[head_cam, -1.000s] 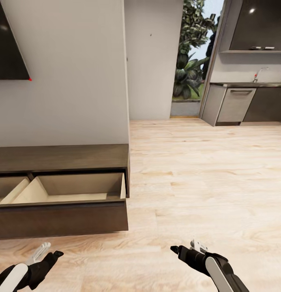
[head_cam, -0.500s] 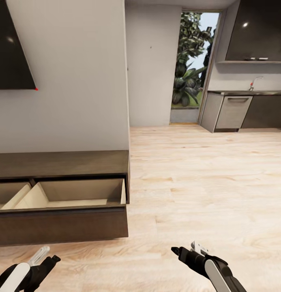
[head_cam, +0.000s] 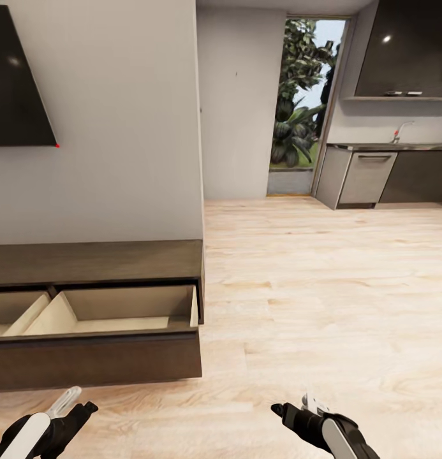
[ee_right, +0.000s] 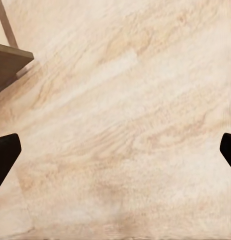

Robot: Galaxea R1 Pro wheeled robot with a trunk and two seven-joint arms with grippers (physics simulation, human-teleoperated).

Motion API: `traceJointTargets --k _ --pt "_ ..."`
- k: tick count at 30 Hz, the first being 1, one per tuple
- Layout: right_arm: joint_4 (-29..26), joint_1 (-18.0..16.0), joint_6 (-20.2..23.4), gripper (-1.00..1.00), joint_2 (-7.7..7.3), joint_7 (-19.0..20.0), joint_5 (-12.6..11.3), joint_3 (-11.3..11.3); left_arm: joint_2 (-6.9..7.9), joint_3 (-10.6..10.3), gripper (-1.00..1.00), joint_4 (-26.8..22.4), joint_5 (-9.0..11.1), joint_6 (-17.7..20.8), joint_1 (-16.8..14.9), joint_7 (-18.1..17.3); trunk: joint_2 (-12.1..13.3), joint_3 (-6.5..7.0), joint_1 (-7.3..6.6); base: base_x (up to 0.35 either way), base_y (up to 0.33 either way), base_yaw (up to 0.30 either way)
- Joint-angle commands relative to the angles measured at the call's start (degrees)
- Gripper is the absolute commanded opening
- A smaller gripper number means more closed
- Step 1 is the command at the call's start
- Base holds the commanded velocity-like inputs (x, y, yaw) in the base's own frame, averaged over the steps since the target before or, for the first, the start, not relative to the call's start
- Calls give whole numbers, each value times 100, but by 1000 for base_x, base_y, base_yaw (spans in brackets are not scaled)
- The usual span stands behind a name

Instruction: Place each of the two pumpkins and all three candles from the living room inside a cabinet in the living room (use any cabinet), then make sure every cabinet is closed, and position the cauldron so it is next to a table in the living room.

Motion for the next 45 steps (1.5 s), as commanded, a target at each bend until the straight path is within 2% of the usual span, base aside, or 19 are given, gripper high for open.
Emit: traceJointTargets --k 1,8,15,23,36,38,40,42,45 --pt "35 -3 8 100 -6 -57 -60 21 0 6 100 -10 60 14 -1 49 39 4 -24 0 0 0" --pt "125 -3 5 100 -6 -63 -31 21 0 6 100 -10 60 15 -1 45 320 64 -178 0 0 0" --pt "133 -3 0 100 -6 -65 12 21 0 8 100 -24 60 13 -1 18 320 -2 -178 0 0 0" --pt "132 -3 0 100 -6 -66 21 28 -8 15 100 -332 68 13 2 -1 320 -77 -178 0 0 0" --pt "125 -3 12 100 -6 -81 29 47 -44 6 100 -347 60 13 4 36 320 -200 -178 -95 -87 0" --pt "124 -3 10 100 -6 -82 92 47 -44 6 100 -346 60 13 1 34 320 -219 -178 -142 -205 0" --pt "124 -3 9 100 -1 -86 360 47 -44 6 100 -345 57 13 -1 33 320 -238 -178 -122 -228 0" --pt "124 -1 8 100 1 -89 518 47 -43 9 100 -341 54 13 0 29 320 -257 -178 -75 -195 14" --pt "124 -2 6 100 2 -90 615 50 -38 13 100 -331 52 13 1 21 320 -286 -178 -26 -158 50"
